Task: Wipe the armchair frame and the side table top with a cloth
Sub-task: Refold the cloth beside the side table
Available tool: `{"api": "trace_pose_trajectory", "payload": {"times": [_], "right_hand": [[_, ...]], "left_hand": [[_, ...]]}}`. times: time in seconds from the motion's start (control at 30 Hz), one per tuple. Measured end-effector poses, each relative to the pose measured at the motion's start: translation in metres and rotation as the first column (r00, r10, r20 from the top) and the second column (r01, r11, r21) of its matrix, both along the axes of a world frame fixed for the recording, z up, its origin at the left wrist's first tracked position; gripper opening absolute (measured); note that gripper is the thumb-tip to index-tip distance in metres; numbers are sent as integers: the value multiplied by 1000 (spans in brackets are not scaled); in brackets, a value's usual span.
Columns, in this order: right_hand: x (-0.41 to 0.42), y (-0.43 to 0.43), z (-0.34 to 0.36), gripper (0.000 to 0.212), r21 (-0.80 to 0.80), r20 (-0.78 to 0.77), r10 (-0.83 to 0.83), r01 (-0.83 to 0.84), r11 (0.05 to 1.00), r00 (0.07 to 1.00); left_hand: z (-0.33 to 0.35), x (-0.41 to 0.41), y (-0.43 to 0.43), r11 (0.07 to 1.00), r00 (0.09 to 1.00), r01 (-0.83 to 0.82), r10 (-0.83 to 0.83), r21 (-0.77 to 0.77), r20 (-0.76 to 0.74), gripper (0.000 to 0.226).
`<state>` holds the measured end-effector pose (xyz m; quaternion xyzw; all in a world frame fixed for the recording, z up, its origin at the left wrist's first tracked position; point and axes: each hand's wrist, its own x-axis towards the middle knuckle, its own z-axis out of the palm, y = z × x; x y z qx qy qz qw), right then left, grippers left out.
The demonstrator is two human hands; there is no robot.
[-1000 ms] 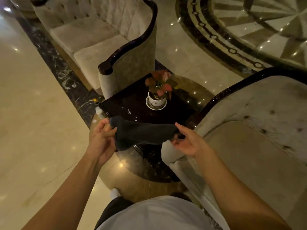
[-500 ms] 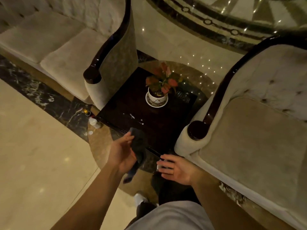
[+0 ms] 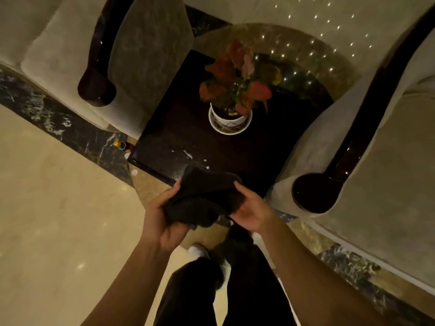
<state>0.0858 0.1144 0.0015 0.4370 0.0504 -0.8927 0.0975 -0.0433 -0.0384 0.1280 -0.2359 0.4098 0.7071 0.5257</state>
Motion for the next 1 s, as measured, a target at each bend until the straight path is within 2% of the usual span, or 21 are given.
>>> {"api": "trace_pose_trajectory", "payload": {"times": [0.07,0.17,0.23,0.3,0.37,0.4,0.47,0.5,0.53,0.57,0.63,0.67,0.7,0.73,0.8,0.83,0.87,0.9,0.93,0.97,1.0], "right_hand": [[-4,16,-8,47,50,30,74,-75,996,997],[3,37,-8,32,227,144,205,-234,945,968],[16,48,-6,35,346,242,171,-249,905,955],[29,55,-5,36,455,264,38,-159,876,964],[37,56,-2,21,582,275,-34,-139,801,961],[39,54,-3,16,655,311,-48,-177,735,949],[39,50,-1,11,742,350,-98,-212,636,932],[38,45,0,13,762,327,-139,-174,623,935],[38,43,1,27,777,294,-159,-139,614,942],[38,39,5,43,789,270,-160,-123,601,949],[38,29,16,77,821,279,-93,-188,539,956],[39,26,21,92,833,304,-27,-251,493,952],[37,20,29,102,842,340,44,-325,431,939],[36,13,38,100,848,399,129,-419,323,908],[32,2,51,64,797,584,265,-604,-11,767],[29,-6,60,41,756,652,253,-636,-153,714],[29,-10,64,26,737,676,218,-638,-224,704],[29,-12,67,20,735,674,168,-630,-248,720],[30,-13,71,21,753,652,134,-617,-228,746],[31,-14,74,21,783,621,117,-606,-143,775],[28,-15,79,18,813,580,99,-581,-12,809]], "left_hand": [[-19,-15,8,999,999,-29,30,-45,20,27],[-40,-35,12,992,998,-56,53,-109,-33,56],[-47,-46,13,987,984,36,-62,-154,-165,58],[-54,-53,10,948,947,89,-175,-305,-268,46],[-64,-58,2,848,866,103,-333,-519,-372,41],[-69,-63,-3,812,807,134,-422,-568,-413,44],[-76,-69,-11,795,720,258,-537,-549,-440,55],[-77,-74,-16,779,664,347,-597,-522,-450,60],[-78,-78,-19,747,576,423,-659,-513,-484,64],[-78,-82,-23,684,420,477,-729,-551,-541,66],[-77,-90,-30,523,-53,420,-802,-742,-595,65],[-79,-94,-32,474,-233,344,-793,-811,-562,60],[-79,-100,-34,443,-346,287,-779,-849,-523,53],[-74,-106,-38,418,-398,237,-782,-877,-480,44],[-64,-118,-40,383,-411,190,-805,-904,-427,25],[-56,-126,-42,374,-449,184,-791,-909,-417,20],[-51,-133,-45,360,-486,187,-775,-914,-405,19],[-47,-140,-48,363,-485,225,-763,-904,-427,21],[-43,-145,-50,376,-394,304,-787,-876,-474,24],[-38,-146,-51,409,-218,393,-828,-823,-516,26],[-36,-145,-48,457,-30,434,-854,-776,-520,28]]}}
